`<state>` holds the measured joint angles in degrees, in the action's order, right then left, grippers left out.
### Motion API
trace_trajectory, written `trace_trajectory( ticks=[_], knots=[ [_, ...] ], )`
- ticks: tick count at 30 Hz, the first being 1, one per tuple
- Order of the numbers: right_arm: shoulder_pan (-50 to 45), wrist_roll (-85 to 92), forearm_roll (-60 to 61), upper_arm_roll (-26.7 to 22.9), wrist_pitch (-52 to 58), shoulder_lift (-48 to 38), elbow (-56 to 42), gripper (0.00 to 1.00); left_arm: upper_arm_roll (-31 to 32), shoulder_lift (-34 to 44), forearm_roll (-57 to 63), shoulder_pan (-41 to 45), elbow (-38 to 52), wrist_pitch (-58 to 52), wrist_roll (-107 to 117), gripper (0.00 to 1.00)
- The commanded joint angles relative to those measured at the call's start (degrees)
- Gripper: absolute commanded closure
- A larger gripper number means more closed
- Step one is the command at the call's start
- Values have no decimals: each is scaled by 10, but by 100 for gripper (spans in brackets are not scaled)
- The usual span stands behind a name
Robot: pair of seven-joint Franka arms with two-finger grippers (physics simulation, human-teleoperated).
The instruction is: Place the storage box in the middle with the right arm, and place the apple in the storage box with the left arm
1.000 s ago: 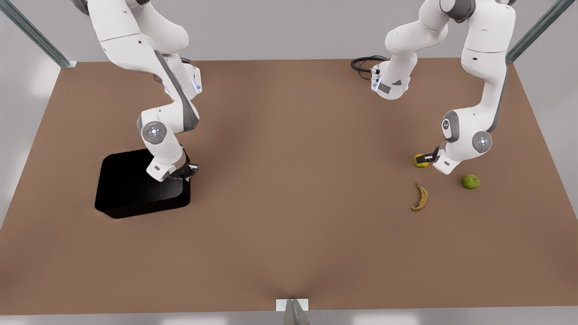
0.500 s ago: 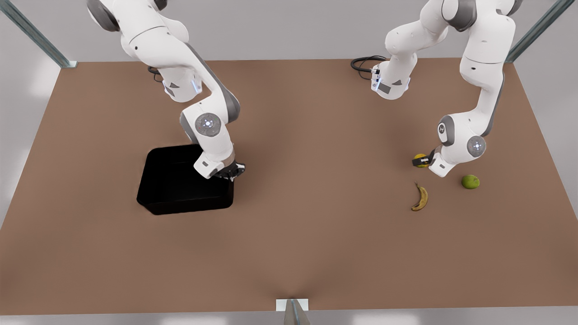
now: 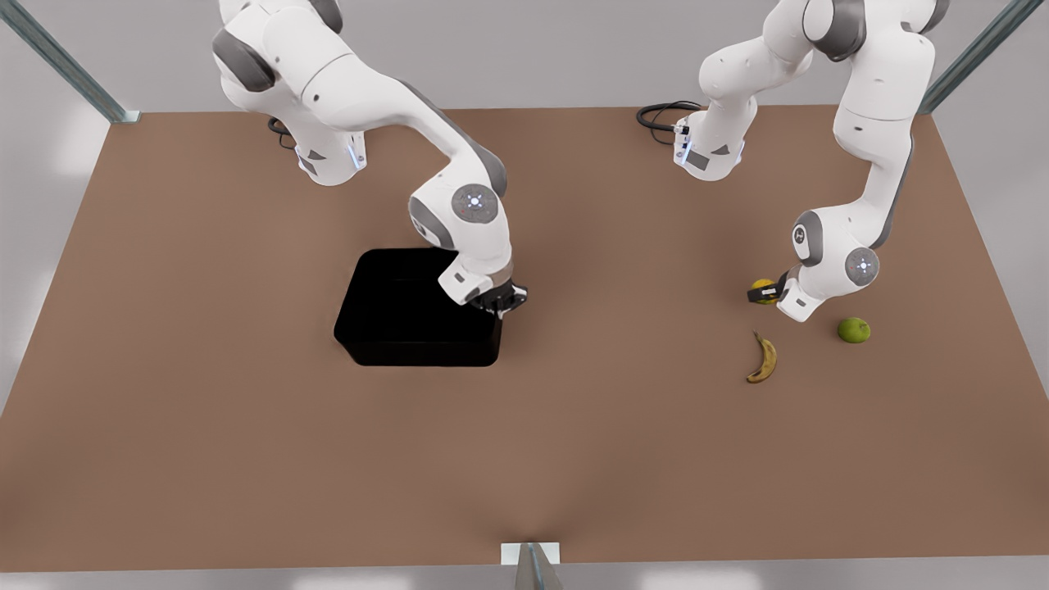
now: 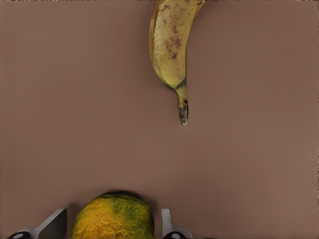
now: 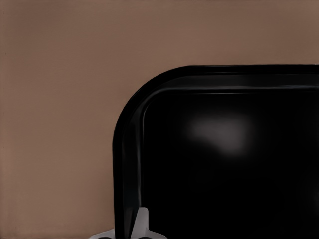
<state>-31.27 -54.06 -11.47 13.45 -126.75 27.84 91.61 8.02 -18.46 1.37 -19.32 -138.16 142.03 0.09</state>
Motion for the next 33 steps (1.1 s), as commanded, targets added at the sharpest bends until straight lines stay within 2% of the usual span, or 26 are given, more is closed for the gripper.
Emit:
trace_trajectory(
  ticks=[1,3,7,10,11,14,17,21,24,25,26,31,33],
  knots=[
    [-2,-3,-1,0,1,0,-1,79,0,0,0,0,0,0,0,11],
    [-3,-6,-2,0,-1,1,-1,79,1,2,0,-1,1,-1,0,1],
    [-33,-20,-2,-15,1,24,-39,79,1,25,1,0,3,-14,2,0],
    [-41,-25,-1,-18,-2,24,-43,79,0,68,5,-27,46,-102,-5,0],
    [-46,-25,-1,-19,-2,25,-49,79,-1,66,5,-48,96,-157,-27,0],
    [-107,-75,0,-51,-3,78,-121,79,-2,12,33,-120,208,-192,-90,0],
    [-149,-103,2,-72,-4,105,-152,79,-4,-65,38,-139,320,-217,-149,0],
    [-192,-148,2,-84,-9,155,-210,79,-4,-134,57,-136,370,-186,-151,1],
    [-208,-163,2,-99,-55,182,-230,79,-3,-146,61,-136,364,-162,-151,1],
    [-209,-163,2,-102,-55,181,-229,46,-4,-144,61,-136,358,-154,-151,1],
    [-211,-163,-2,-106,-56,181,-225,0,-3,-141,61,-136,352,-153,-150,1],
    [-219,-163,-2,-115,-56,177,-223,0,-2,-114,57,-129,274,-95,-145,1],
    [-218,-154,-1,-120,-54,134,-210,0,-2,-119,59,-134,272,-91,-148,1]
  ],
)
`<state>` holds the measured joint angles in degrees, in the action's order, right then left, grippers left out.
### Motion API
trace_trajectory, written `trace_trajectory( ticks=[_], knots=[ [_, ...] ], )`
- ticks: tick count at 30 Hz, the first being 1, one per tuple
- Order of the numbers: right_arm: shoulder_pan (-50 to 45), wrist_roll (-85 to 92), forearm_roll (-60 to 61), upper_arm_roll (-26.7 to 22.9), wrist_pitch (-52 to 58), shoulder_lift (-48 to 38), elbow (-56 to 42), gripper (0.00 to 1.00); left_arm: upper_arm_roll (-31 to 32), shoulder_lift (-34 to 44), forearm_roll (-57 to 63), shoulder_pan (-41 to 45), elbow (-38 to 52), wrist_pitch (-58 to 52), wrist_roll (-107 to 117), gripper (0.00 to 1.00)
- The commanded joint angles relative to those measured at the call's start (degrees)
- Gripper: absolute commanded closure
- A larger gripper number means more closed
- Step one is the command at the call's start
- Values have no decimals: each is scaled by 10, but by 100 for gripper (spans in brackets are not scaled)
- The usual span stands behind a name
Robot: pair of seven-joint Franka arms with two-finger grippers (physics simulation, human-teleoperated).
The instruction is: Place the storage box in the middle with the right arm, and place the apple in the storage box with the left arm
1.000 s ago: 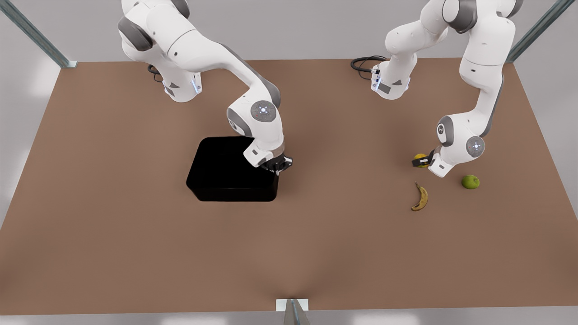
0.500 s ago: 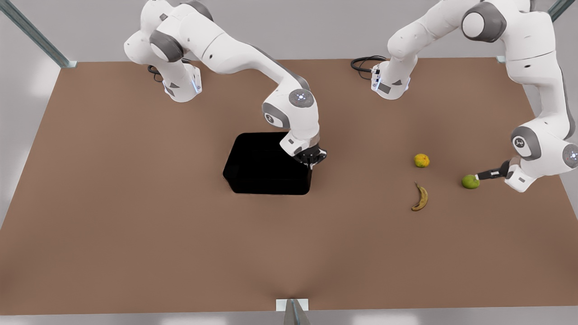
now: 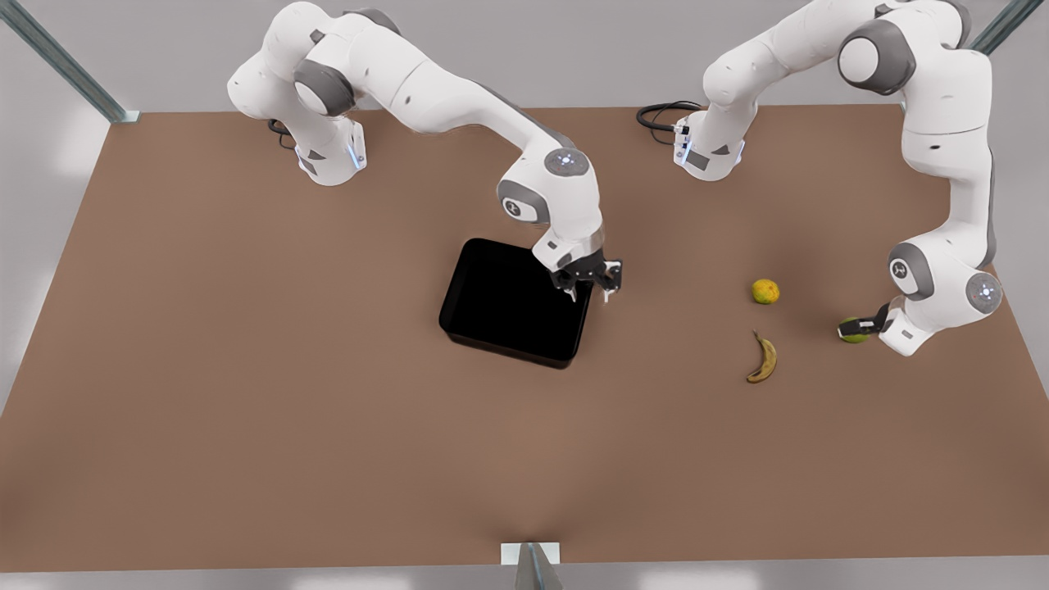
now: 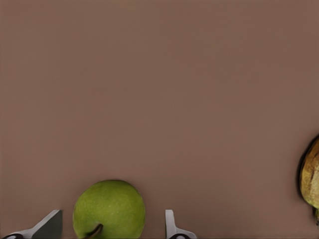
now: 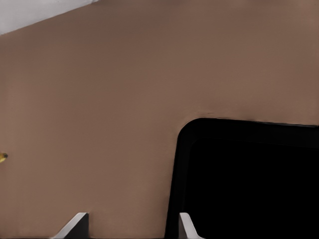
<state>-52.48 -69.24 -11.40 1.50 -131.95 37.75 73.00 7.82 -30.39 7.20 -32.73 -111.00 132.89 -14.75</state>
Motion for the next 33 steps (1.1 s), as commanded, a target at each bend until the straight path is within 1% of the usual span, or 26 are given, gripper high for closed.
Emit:
trace_trajectory(
  ticks=[1,2,3,5,7,8,9,10,11,12,14,15,16,17,23,25,27,28,32,33],
  knots=[
    [4,2,2,1,8,-34,25,0,0,0,2,-1,0,0,-1,1],
    [8,26,5,3,66,-71,33,0,0,0,4,-4,1,0,-2,1],
    [17,67,35,4,115,-106,30,0,0,-3,5,-6,2,0,-4,1],
    [63,202,102,4,209,-174,30,0,0,-15,5,-5,7,4,-9,2],
    [167,418,125,9,339,-257,31,0,0,-20,6,-3,8,4,-9,2],
    [270,514,125,46,390,-291,35,0,0,-21,17,-3,9,5,-9,2],
    [346,593,118,68,424,-308,33,0,0,-24,19,-4,10,6,-9,2],
    [395,622,99,68,456,-316,31,0,0,-27,27,-6,10,14,-10,2],
    [419,622,83,67,461,-320,28,0,0,-27,35,-9,10,14,-10,2],
    [420,621,82,61,470,-315,25,0,0,-31,36,-10,10,15,-10,2],
    [433,619,82,61,516,-310,23,0,0,-31,36,-11,10,16,-10,2],
    [433,616,82,61,517,-308,17,0,0,-32,36,-10,10,17,-8,2],
    [437,621,35,61,519,-292,21,0,0,-34,35,-10,10,17,-8,2],
    [484,615,86,62,510,-292,14,0,0,-36,35,-10,12,17,-8,2],
    [478,612,74,70,495,-290,14,0,1,-35,23,-8,6,17,2,3],
    [476,615,73,70,492,-289,14,0,1,-34,20,-8,3,17,2,6],
    [472,615,47,75,462,-284,16,0,1,-35,20,-9,3,18,2,16],
    [474,614,46,74,458,-284,16,0,1,-35,20,-9,3,17,2,19],
    [475,612,46,74,456,-276,14,0,1,-37,20,-8,2,18,2,19],
    [476,612,46,74,450,-275,14,0,1,-38,20,-8,2,18,2,22]
  ],
)
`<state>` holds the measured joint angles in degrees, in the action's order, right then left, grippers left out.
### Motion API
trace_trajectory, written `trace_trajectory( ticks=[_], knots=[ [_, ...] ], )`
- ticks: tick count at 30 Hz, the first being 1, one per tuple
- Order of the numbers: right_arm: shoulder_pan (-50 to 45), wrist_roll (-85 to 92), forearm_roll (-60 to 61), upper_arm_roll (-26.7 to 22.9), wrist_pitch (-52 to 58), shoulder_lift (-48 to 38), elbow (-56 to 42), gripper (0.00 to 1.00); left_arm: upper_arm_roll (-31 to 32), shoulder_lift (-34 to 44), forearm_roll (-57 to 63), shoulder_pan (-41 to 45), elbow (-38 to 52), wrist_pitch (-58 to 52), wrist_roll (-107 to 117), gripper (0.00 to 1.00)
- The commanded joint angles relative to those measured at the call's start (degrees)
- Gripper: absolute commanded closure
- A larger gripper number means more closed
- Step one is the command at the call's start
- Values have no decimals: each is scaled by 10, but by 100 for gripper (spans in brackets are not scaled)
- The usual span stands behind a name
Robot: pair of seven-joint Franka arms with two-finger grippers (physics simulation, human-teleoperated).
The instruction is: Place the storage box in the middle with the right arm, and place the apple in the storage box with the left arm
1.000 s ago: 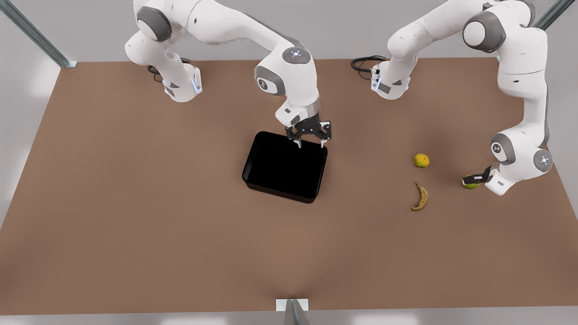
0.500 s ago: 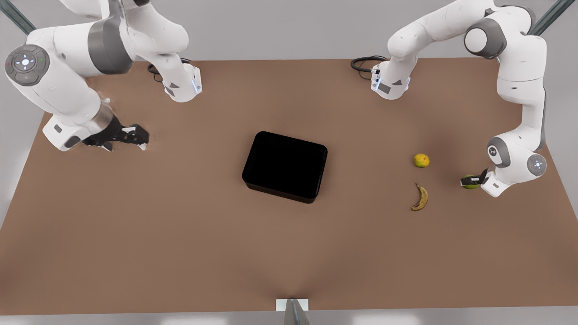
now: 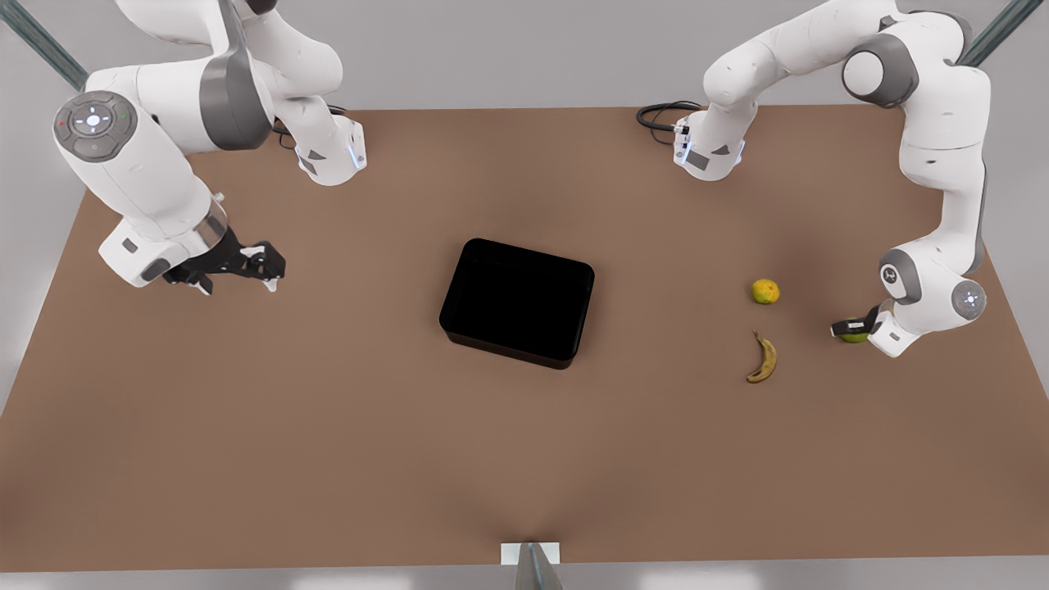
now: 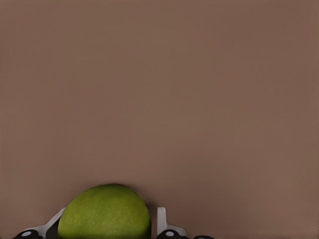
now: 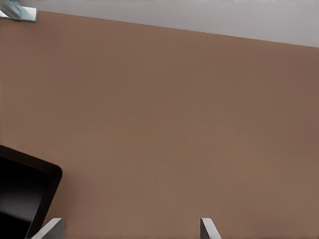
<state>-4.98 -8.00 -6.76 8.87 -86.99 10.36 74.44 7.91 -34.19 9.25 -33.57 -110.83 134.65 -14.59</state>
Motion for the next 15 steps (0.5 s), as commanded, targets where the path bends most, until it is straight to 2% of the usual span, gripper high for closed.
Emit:
trace_trajectory(
  ticks=[1,15],
  knots=[
    [-1,0,0,0,0,3,0,0,0,0,0,0,0,0,0,29],
    [-2,-1,-1,1,-2,5,0,0,0,26,-1,0,-19,-2,17,29]
  ],
)
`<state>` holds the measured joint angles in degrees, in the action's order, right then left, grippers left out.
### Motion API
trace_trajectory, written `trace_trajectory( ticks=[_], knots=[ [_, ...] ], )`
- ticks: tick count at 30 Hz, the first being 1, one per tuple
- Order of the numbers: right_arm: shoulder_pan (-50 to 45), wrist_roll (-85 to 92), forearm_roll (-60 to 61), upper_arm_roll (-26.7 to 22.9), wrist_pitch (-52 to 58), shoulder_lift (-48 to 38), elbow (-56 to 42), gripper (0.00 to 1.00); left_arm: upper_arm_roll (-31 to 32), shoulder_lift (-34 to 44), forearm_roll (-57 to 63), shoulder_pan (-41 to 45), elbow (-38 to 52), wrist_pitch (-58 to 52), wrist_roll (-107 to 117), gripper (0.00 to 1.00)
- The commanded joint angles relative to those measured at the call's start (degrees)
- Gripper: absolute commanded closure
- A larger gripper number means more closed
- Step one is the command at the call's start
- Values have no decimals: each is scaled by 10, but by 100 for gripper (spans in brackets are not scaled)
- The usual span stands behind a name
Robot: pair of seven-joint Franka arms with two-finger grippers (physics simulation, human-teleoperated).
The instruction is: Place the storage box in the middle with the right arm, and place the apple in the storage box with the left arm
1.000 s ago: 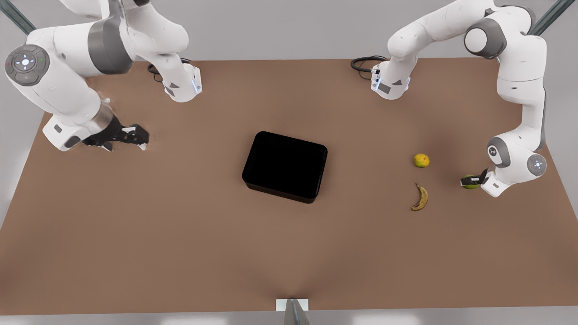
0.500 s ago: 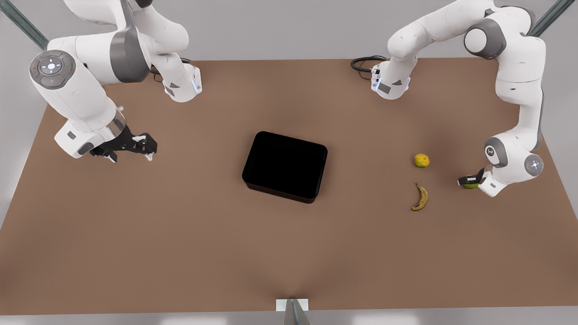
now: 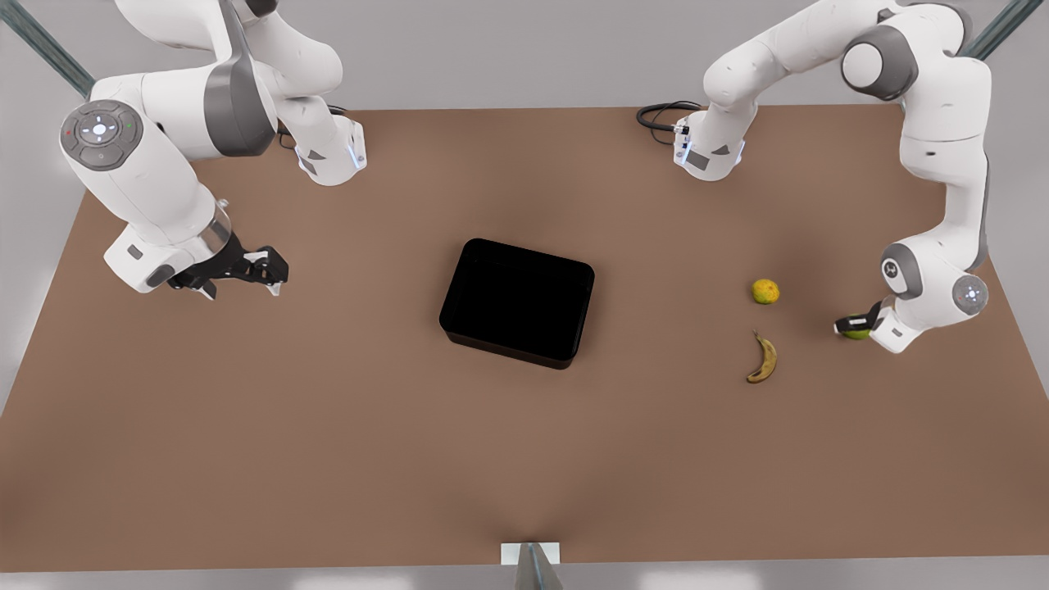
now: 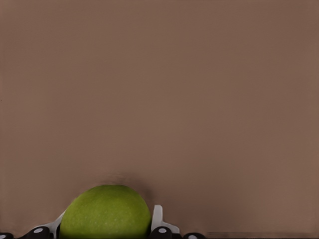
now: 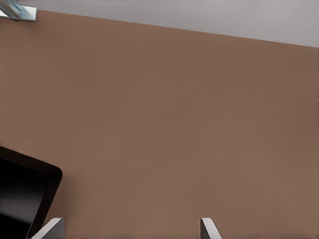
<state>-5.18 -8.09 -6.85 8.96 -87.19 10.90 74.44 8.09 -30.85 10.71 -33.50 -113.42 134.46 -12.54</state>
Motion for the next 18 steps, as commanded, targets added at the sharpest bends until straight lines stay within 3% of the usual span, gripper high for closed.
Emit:
trace_trajectory(
  ticks=[1,6,8,11,12,18],
  knots=[
    [0,0,0,0,0,0,0,0,1,2,-17,0,-1,-1,0,29],
    [0,0,0,0,0,0,0,0,56,101,-17,2,-84,-7,72,29],
    [0,0,0,0,0,-1,0,0,103,133,-17,2,-104,-10,116,29],
    [0,0,0,0,0,0,0,0,226,161,-19,5,-107,-28,247,29],
    [0,0,0,0,0,-1,0,0,247,163,-21,31,-106,-29,292,29],
    [0,0,0,0,0,0,0,0,243,163,-75,325,-53,-27,549,29]
  ],
)
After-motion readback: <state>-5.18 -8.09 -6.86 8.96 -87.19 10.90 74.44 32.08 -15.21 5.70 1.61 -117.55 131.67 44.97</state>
